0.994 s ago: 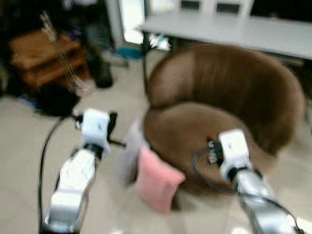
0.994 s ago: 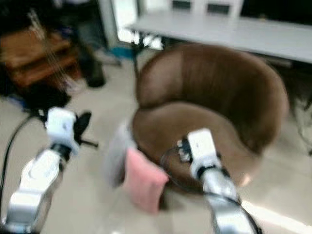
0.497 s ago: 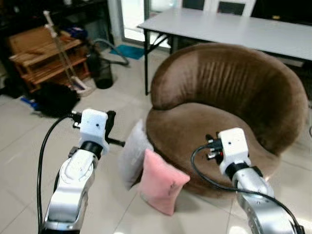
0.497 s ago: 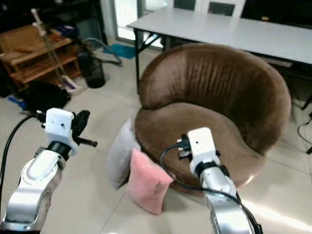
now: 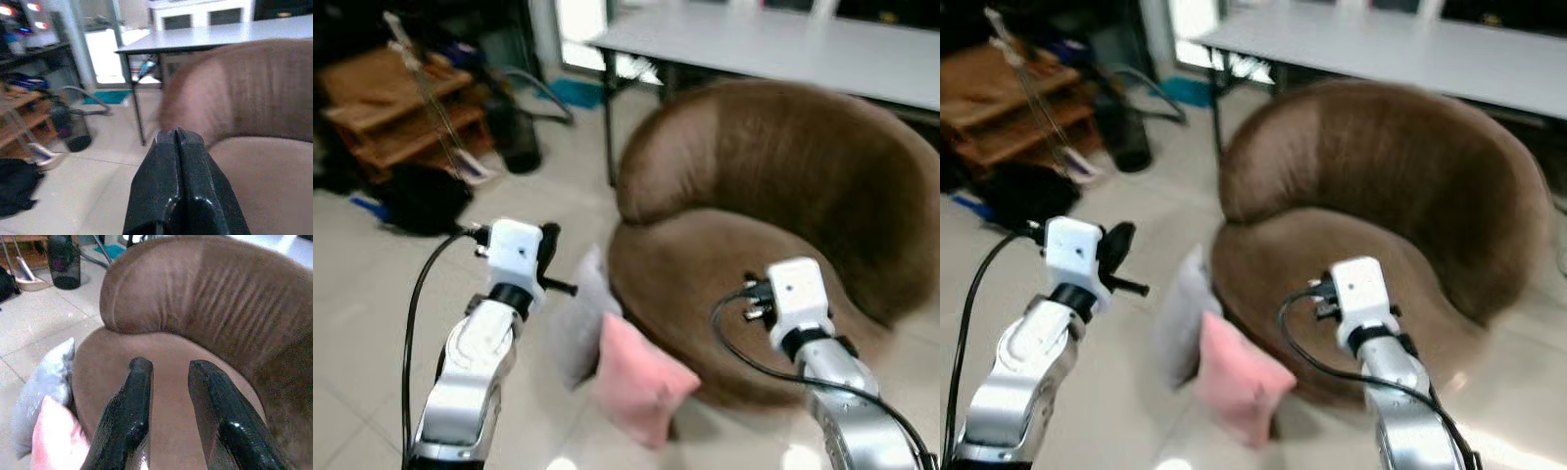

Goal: Move the pillow to the sofa from floor

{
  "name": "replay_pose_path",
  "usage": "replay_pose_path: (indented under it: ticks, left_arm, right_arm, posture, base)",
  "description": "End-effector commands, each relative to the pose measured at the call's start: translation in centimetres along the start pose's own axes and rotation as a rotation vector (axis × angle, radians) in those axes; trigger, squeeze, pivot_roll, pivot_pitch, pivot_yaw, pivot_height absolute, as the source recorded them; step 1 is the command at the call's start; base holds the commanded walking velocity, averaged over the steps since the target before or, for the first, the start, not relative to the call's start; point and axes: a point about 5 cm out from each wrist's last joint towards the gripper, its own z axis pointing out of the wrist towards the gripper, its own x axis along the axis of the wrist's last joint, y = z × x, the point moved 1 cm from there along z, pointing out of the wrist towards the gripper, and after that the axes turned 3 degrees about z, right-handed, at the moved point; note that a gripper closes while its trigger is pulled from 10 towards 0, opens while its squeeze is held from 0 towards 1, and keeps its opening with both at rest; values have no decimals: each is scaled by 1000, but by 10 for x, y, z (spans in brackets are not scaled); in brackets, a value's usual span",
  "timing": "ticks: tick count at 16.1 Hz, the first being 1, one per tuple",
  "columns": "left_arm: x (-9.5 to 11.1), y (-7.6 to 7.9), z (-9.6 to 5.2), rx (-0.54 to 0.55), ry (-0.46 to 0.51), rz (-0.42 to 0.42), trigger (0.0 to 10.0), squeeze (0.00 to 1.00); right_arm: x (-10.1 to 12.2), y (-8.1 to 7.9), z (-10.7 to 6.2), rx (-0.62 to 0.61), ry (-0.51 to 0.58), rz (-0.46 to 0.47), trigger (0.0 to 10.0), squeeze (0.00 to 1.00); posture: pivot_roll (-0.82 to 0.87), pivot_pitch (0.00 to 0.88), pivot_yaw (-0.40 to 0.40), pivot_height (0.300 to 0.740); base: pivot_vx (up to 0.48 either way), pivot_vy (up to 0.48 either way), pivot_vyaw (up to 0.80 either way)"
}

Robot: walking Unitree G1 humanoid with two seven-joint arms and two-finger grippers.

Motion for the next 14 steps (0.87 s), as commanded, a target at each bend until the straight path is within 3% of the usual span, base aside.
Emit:
replay_pose_path:
  ticks: [1, 10, 14]
  left_arm:
    - [-3, -10, -2, 23, -17, 16, 10000, 0]
    - [-4, -10, -2, 25, -10, 14, 10000, 0]
    - [-5, -12, -8, -17, 14, 21, 10000, 0]
  right_arm:
    - [4, -8, 1, 28, 16, 11, 10000, 0]
    - [6, -10, 1, 60, 31, 11, 10000, 0]
    - [3, -13, -1, 82, 29, 29, 10000, 0]
  posture:
    - [-74, 20, 27, 740]
    - [-73, 0, 21, 740]
    - [-71, 0, 17, 710]
  base:
    - [296, 0, 0]
    - [297, 0, 0]
    - [0, 0, 0]
